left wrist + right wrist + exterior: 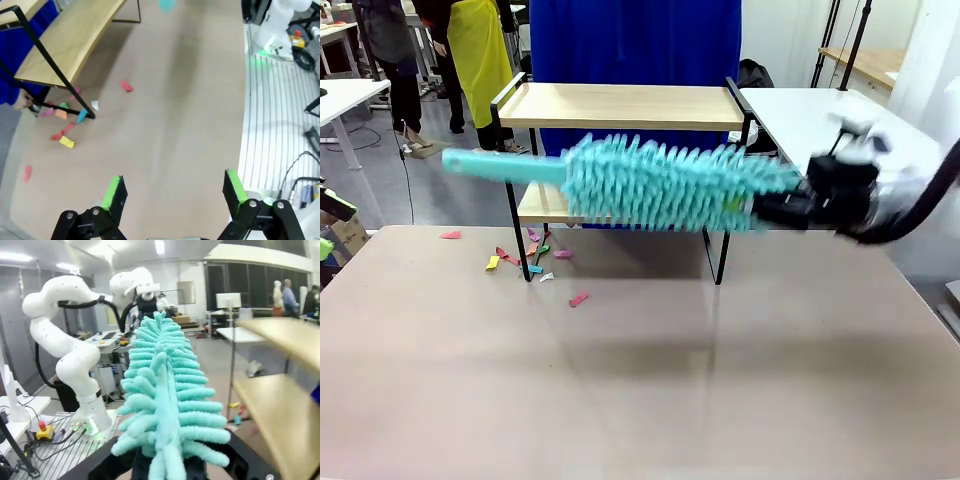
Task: Clean the shelf.
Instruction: Hand the Duster back to the human.
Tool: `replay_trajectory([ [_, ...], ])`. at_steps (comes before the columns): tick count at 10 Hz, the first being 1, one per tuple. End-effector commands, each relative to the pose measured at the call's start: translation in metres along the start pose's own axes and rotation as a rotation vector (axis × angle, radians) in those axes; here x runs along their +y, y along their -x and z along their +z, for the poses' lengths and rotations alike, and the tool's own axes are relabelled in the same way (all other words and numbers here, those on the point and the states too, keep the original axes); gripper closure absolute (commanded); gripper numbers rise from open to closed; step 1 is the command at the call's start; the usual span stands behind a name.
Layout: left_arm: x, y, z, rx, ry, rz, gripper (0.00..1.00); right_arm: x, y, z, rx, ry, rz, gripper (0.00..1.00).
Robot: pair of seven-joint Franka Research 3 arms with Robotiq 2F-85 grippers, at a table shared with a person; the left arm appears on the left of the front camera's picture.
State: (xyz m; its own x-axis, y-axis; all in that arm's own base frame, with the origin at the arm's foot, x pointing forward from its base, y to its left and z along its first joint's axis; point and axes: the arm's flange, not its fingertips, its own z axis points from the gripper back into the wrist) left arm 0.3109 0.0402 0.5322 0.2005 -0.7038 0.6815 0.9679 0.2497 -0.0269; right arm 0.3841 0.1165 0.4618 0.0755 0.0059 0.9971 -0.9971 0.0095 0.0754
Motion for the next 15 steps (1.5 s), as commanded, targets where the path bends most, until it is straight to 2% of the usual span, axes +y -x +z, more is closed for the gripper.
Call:
replay_trajectory([
  [1, 0.001, 0.001, 0.001, -0.020, 0.008, -0.022, 0.00, 0.016, -0.071, 0.007, 0.024, 0.121, 0.026, 0.84],
  [2, 0.001, 0.001, 0.001, -0.020, 0.008, -0.022, 0.00, 0.017, -0.100, 0.014, 0.011, 0.188, 0.034, 0.84],
  [4, 0.001, 0.001, 0.001, -0.020, 0.008, -0.022, 0.00, 0.002, -0.135, 0.030, -0.028, 0.352, 0.008, 0.84],
  [7, 0.001, 0.001, 0.001, -0.020, 0.008, -0.022, 0.00, -0.014, -0.150, 0.072, -0.085, 0.658, 0.012, 0.84],
  [11, 0.001, 0.001, 0.001, -0.020, 0.008, -0.022, 0.00, -0.012, -0.136, 0.163, -0.167, 1.117, -0.023, 0.84],
  [13, 0.001, 0.001, 0.001, -0.020, 0.008, -0.022, 0.00, -0.006, -0.119, 0.191, -0.151, 1.242, -0.036, 0.84],
  [15, 0.001, 0.001, 0.001, -0.020, 0.008, -0.022, 0.00, -0.006, -0.084, 0.207, -0.109, 1.291, -0.082, 0.84],
])
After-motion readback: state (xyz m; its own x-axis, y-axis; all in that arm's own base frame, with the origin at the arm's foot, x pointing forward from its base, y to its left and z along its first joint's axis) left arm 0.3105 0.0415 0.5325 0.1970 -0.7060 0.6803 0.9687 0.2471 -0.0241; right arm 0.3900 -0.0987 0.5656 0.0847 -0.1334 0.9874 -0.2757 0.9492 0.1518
